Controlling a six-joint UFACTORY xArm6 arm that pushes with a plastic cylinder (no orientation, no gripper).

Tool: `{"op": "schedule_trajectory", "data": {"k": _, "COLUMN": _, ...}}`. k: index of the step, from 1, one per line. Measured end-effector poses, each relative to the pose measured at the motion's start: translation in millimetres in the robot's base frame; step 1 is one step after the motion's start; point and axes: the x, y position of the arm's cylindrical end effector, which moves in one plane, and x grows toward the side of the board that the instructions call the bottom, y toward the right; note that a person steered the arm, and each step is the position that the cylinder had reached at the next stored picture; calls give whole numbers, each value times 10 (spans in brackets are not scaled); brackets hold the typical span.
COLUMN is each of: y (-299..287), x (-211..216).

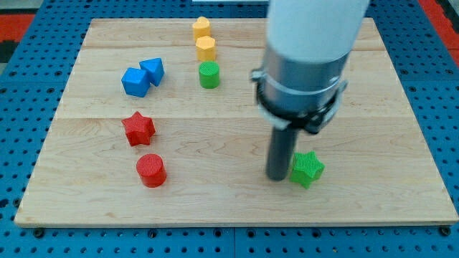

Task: Move the green star towards bottom right

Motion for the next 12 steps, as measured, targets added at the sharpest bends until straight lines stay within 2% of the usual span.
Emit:
{"op": "schedule_trajectory", "data": {"k": 1, "y": 90, "x": 254}}
{"op": "schedule_trajectory", "data": {"k": 2, "y": -302, "x": 198}}
{"op": "schedule_trajectory", "data": {"k": 3, "y": -217, "x": -245}}
{"op": "schedule_trajectory", "data": {"k": 4, "y": 298, "x": -323}}
{"op": "schedule_trajectory", "data": {"k": 5, "y": 600, "x": -220}}
{"op": "schedule_trajectory", "data": {"k": 7, "y": 626, "x": 56}}
{"op": "schedule_trajectory", "data": {"k": 10, "y": 975, "x": 38}}
{"op": "schedule_trajectory", "data": {"k": 12, "y": 910, "x": 183}}
